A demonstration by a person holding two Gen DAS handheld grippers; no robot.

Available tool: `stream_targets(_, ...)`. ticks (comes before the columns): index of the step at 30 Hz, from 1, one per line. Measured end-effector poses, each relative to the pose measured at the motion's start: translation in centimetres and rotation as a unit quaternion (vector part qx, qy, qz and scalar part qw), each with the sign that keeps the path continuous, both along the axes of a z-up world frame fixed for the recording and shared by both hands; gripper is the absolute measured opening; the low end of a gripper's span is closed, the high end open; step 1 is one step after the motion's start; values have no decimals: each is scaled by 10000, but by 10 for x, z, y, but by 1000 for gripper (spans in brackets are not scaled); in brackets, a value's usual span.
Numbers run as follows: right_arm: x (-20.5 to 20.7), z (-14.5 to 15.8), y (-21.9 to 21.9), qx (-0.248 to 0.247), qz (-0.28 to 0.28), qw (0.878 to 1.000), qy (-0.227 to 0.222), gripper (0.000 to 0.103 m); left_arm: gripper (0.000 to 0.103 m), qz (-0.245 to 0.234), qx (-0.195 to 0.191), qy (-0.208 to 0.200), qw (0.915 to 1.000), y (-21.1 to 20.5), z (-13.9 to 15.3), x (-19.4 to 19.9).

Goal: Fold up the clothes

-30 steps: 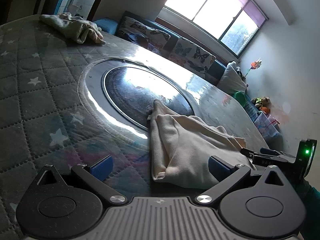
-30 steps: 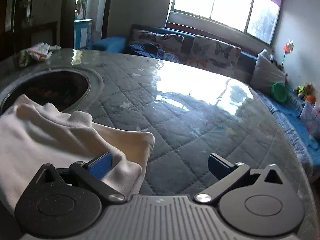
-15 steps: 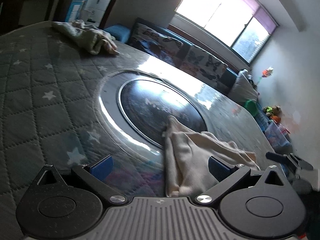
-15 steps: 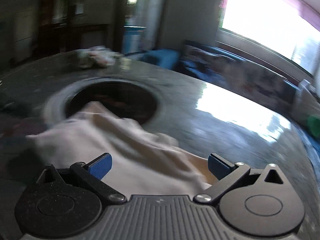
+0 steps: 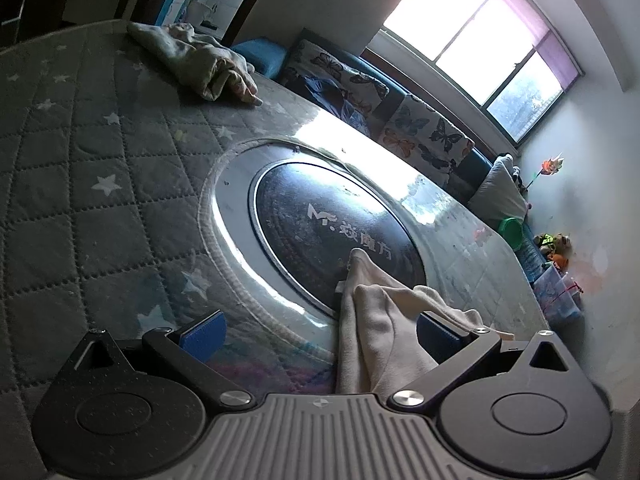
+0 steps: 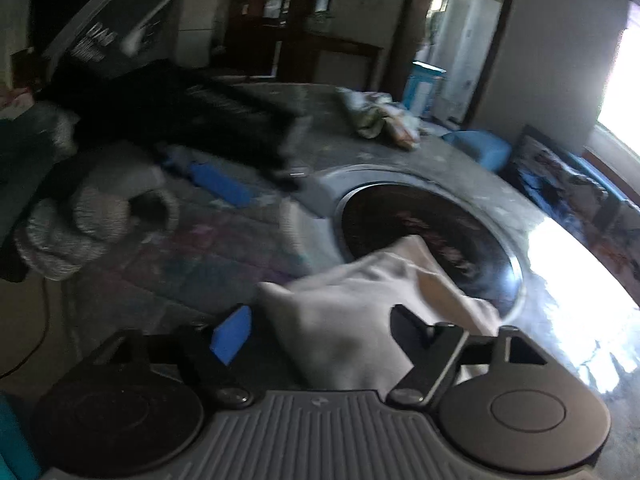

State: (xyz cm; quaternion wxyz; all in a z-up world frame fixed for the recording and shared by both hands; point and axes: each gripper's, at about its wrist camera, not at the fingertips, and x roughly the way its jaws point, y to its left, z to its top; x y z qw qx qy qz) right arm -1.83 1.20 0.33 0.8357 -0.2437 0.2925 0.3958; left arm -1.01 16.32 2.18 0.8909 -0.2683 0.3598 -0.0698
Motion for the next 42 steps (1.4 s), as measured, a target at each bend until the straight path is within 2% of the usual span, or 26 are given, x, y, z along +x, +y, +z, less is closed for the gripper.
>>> stream_targets(2, 0, -5, 7, -34, 73, 9999, 96, 61, 103, -27, -107, 40, 9999, 0, -1, 3)
stream_targets(7, 2, -13, 12, -27, 51, 9999, 157, 53, 103, -49, -450, 172, 9988, -1, -5, 10)
stream_targets(10, 7, -14, 7, 114, -87, 9996, 238, 42, 103, -67, -644, 258, 9976, -2, -8, 14)
stream_targets(14, 10, -14, 0, 309, -206, 9988, 328, 38, 103, -70, -768, 370, 9963, -5, -12, 17)
stream_targets(18, 10, -12, -4, 404, -226, 9983, 354, 38, 103, -65, -805, 407, 9959, -5, -14, 17)
stream_targets(19, 9, -12, -5, 428, -231, 9982, 360, 40, 103, -52, -813, 414, 9958, -5, -14, 17)
stream_targets(21, 5, -12, -3, 417, -200, 9985, 285, 50, 103, -44, -831, 424, 9956, -4, -13, 17)
stream_targets(24, -3, -13, 2, 296, -132, 9995, 42, 50, 103, -39, -855, 438, 9954, -4, -13, 17)
stream_targets(26, -6, -15, 6, 207, -87, 9997, -51, 48, 103, -44, -881, 450, 9951, -4, -13, 17)
stream_targets(29, -4, -17, 6, 140, -180, 9997, -70, 36, 103, -58, -1003, 477, 9938, -3, -14, 18)
stream_targets(32, 6, -9, -6, 558, -381, 9973, 291, 21, 103, -66, -1149, 505, 9921, -3, -15, 18)
stream_targets(33, 11, -7, -11, 732, -464, 9952, 445, 20, 103, -78, -1229, 515, 9910, -3, -15, 18)
stream_targets(38, 29, 4, -35, 1478, -716, 9807, 1057, 19, 103, -156, -1740, 604, 9828, -8, -17, 25)
stream_targets(42, 35, 10, -50, 1877, -816, 9705, 1275, 19, 103, -296, -1951, 747, 9775, -20, -22, 32)
